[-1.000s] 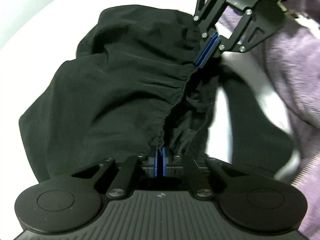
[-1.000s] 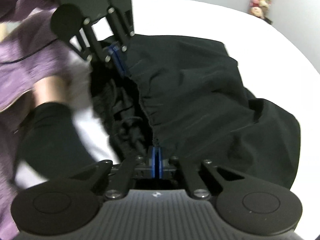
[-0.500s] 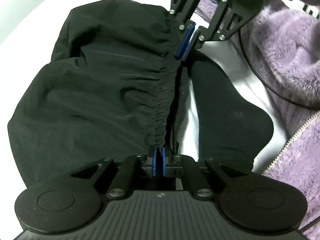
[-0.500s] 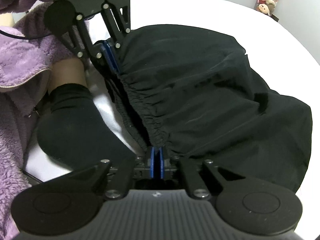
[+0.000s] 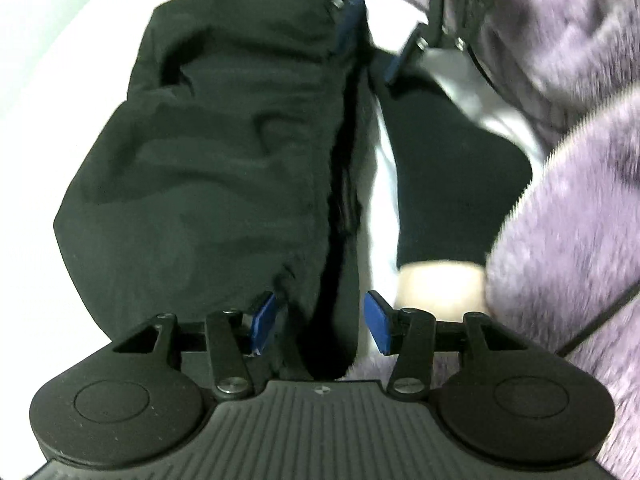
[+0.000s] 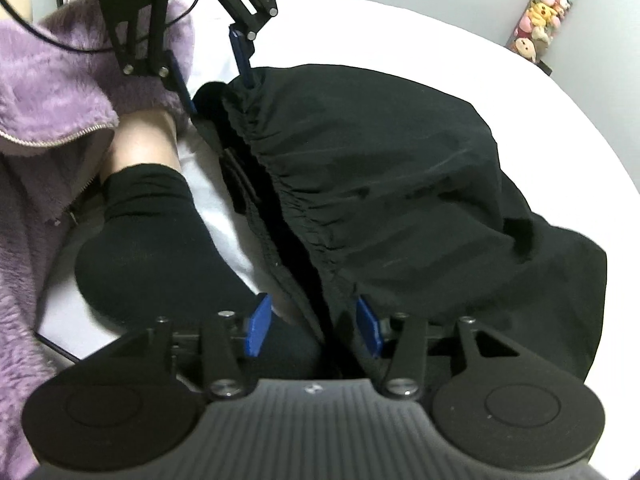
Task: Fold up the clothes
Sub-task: 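Open the left gripper and release the shorts while the right gripper holds the waistband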
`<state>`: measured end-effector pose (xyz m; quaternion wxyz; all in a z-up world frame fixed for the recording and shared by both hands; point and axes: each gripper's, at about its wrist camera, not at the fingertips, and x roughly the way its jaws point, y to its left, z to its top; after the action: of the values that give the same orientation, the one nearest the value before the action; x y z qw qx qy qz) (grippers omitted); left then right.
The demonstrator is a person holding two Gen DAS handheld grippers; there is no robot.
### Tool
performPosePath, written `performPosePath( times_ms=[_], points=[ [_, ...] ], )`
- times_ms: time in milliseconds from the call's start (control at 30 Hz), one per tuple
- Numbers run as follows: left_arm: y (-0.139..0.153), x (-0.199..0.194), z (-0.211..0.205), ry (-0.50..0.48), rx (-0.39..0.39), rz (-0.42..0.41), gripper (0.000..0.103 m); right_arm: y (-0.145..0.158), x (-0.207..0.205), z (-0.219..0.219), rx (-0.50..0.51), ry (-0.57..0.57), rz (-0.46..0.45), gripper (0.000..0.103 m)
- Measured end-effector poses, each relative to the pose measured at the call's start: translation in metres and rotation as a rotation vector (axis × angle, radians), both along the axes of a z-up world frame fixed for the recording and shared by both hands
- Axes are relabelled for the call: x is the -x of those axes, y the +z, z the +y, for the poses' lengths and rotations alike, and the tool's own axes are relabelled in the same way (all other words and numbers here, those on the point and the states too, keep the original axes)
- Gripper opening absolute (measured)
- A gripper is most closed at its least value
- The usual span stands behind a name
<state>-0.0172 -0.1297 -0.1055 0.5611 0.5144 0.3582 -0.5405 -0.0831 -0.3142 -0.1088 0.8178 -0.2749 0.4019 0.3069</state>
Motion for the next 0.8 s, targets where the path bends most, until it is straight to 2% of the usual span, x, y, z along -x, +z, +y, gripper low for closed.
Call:
performPosePath(
  times_ms=[67, 100, 133, 167, 200, 333, 500, 567, 733, 800],
  points=[
    [-0.002, -0.003, 0.0, 0.034, 0.01, -0.01, 0.045, 0.003, -0.002, 0.005, -0.027, 0.005, -0.028, 0.049],
    [-0.002, -0.006, 0.0, 0.057, 0.02, -0.011, 0.043, 0.004, -0.002, 0.008, -0.04, 0.007, -0.042, 0.045],
    [-0.002, -0.008, 0.0, 0.081, 0.032, -0.01, 0.04, 0.007, -0.003, 0.011, -0.065, 0.015, -0.051, 0.037],
    [-0.001, -0.011, -0.001, 0.108, 0.049, -0.003, 0.032, 0.01, -0.003, 0.014, -0.089, 0.022, -0.06, 0.031],
    [0.0, -0.013, -0.001, 0.129, 0.064, 0.002, 0.029, 0.012, -0.003, 0.019, -0.105, 0.038, -0.069, 0.021],
    [-0.004, -0.009, -0.009, 0.107, 0.064, -0.009, 0.029, 0.012, -0.008, 0.039, -0.163, 0.096, -0.056, 0.015],
    [-0.01, -0.007, -0.013, 0.111, 0.056, -0.022, 0.008, 0.003, -0.02, 0.063, -0.196, 0.137, -0.025, 0.006],
    [-0.006, -0.006, -0.01, 0.119, 0.07, -0.014, 0.006, 0.0, -0.025, 0.072, -0.208, 0.146, -0.009, 0.004],
    [0.001, -0.005, -0.004, 0.14, 0.106, 0.004, 0.003, -0.009, -0.041, 0.085, -0.194, 0.122, 0.01, 0.002],
    [0.004, -0.005, -0.002, 0.148, 0.12, 0.005, 0.002, -0.015, -0.046, 0.087, -0.145, 0.098, -0.006, 0.001]
  ],
)
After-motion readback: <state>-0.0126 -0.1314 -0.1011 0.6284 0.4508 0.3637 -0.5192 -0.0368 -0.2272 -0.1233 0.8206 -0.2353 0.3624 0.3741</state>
